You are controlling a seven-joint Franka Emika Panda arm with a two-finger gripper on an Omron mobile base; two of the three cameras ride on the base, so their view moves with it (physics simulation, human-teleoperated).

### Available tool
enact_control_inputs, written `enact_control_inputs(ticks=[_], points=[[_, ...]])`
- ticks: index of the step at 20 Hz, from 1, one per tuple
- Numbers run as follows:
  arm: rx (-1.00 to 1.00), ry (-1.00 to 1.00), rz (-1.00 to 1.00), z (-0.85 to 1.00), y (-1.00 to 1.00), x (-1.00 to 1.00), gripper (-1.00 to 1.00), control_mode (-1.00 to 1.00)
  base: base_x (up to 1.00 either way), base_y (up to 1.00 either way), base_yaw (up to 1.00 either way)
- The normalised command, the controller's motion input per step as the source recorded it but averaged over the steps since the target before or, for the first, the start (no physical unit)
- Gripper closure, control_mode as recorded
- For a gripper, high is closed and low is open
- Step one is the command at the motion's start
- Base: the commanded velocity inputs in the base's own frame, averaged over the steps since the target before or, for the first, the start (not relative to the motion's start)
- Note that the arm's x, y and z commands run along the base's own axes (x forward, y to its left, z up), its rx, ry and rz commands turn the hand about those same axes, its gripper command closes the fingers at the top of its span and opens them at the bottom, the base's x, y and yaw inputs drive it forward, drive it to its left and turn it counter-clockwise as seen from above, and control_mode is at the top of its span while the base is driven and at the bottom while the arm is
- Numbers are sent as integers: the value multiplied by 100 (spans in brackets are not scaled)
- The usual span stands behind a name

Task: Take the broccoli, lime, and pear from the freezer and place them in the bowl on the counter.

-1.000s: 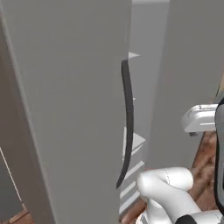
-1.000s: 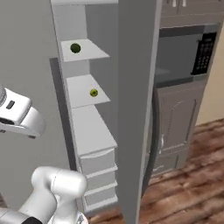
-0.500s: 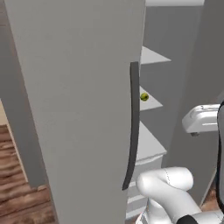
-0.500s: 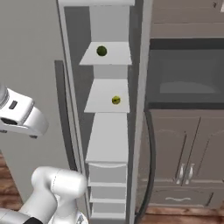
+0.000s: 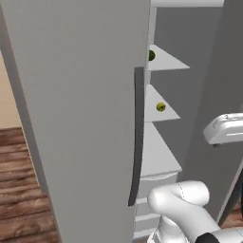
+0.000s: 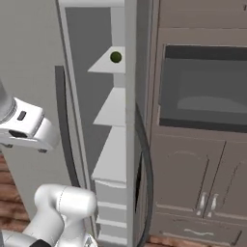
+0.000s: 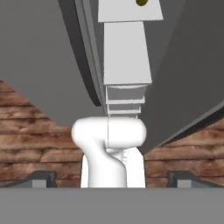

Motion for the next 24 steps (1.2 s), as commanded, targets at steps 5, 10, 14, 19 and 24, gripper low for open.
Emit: enact_control_inputs(ticks=[5,10,14,19,24], points=[[0,0,0,0,0,0,-100,100,68,-15,16],[0,0,0,0,0,0,-100,100,56,-35,10],[0,0,0,0,0,0,-100,100,26,-75,0],[0,0,0,0,0,0,-100,100,0,-87,-14],[0,0,0,0,0,0,-100,100,0,-98,-17]])
